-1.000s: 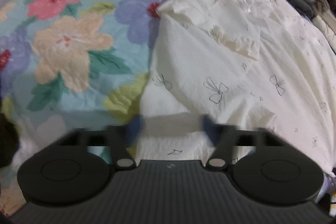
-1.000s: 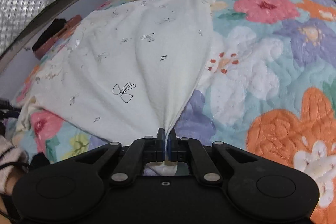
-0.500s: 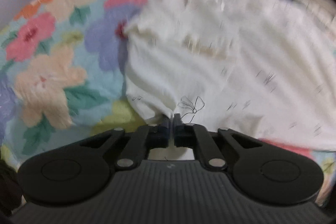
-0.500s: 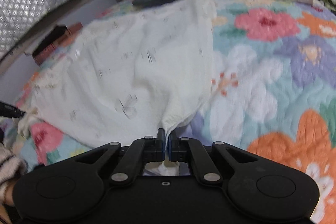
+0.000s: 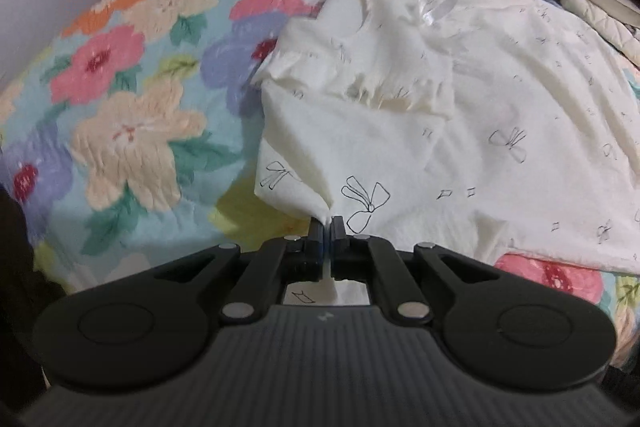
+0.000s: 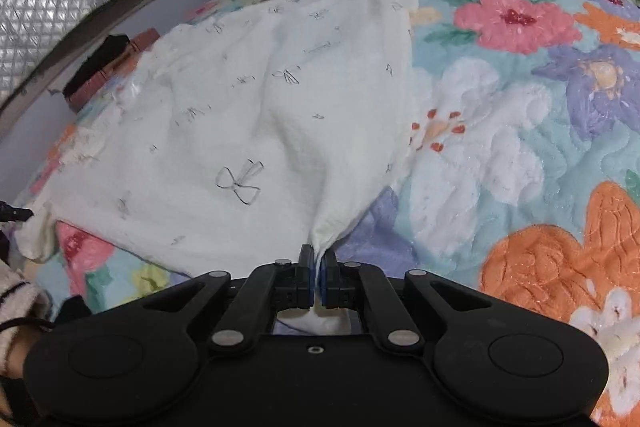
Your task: Fold clothes
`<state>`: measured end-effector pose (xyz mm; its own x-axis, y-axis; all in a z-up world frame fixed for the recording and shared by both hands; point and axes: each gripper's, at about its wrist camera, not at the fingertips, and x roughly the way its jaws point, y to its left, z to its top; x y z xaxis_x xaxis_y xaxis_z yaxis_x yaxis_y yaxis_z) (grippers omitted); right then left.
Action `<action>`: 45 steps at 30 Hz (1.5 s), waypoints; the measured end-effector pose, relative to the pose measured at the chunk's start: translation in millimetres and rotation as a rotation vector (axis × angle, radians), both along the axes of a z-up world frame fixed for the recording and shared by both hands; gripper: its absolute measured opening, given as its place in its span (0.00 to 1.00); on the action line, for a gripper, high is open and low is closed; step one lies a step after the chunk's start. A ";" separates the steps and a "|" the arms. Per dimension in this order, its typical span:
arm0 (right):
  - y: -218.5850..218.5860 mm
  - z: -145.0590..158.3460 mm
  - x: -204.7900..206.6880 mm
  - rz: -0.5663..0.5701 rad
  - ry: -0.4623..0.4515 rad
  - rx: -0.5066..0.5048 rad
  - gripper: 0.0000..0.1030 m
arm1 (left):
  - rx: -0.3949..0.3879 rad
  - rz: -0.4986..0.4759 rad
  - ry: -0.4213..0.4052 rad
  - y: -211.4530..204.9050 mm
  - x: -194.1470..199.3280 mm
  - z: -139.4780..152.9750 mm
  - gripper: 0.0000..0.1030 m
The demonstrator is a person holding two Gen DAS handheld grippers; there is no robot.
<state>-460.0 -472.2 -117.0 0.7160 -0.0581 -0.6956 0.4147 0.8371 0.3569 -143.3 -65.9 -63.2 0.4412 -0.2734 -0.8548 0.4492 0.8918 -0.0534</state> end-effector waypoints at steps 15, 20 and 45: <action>6.8 -2.0 -14.0 0.046 0.098 -0.052 0.05 | 0.001 0.056 0.031 15.7 3.3 -8.3 0.04; 5.7 -5.6 -10.9 0.050 0.124 -0.054 0.05 | 0.007 0.043 0.008 11.6 0.9 -5.6 0.11; -5.7 122.8 74.7 0.096 -0.118 -0.089 0.55 | -0.169 -0.006 -0.149 -51.6 38.0 68.7 0.68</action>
